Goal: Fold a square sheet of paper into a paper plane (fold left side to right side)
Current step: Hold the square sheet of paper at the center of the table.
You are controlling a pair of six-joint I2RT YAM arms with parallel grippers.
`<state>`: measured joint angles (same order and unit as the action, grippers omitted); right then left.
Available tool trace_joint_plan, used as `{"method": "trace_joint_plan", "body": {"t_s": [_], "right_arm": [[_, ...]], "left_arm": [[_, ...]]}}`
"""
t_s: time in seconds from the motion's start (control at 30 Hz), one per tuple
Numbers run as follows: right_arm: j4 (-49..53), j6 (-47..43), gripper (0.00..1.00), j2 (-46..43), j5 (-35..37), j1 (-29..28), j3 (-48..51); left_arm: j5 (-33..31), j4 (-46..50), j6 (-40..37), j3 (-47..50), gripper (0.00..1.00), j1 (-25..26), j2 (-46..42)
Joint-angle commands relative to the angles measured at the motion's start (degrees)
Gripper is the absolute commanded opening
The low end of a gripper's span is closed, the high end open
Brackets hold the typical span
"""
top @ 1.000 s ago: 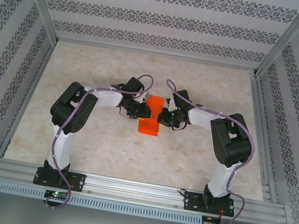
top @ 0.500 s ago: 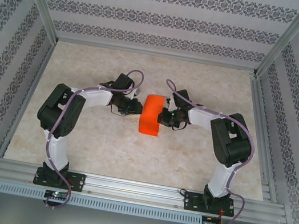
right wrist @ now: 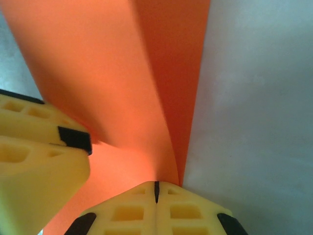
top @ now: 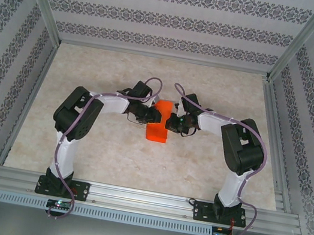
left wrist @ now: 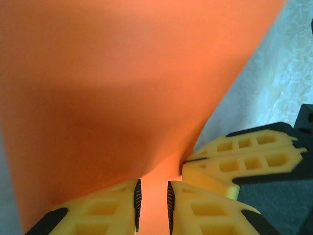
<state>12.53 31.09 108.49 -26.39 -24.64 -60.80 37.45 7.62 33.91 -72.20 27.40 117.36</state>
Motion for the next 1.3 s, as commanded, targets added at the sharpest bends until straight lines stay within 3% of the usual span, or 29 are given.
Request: {"method": "trace_joint_plan", "body": {"t_s": [0.0, 0.77, 1.27], "right_arm": [[4.31, -1.04, 0.0, 2.19, 2.18, -0.52, 0.06], [-2.05, 2.72, 0.01, -5.16, -3.67, 2.5, -4.1], [-6.36, 6.21, 0.0, 10.13, -5.33, 3.24, -13.79]], "left_arm": [[-0.93, 0.15, 0.07, -1.9, 0.25, 0.57, 0.85], [-3.49, -2.09, 0.2, 3.76, 0.24, 2.07, 2.97], [-3.77, -0.94, -0.52, 3.16, 0.22, 2.49, 2.44]]}}
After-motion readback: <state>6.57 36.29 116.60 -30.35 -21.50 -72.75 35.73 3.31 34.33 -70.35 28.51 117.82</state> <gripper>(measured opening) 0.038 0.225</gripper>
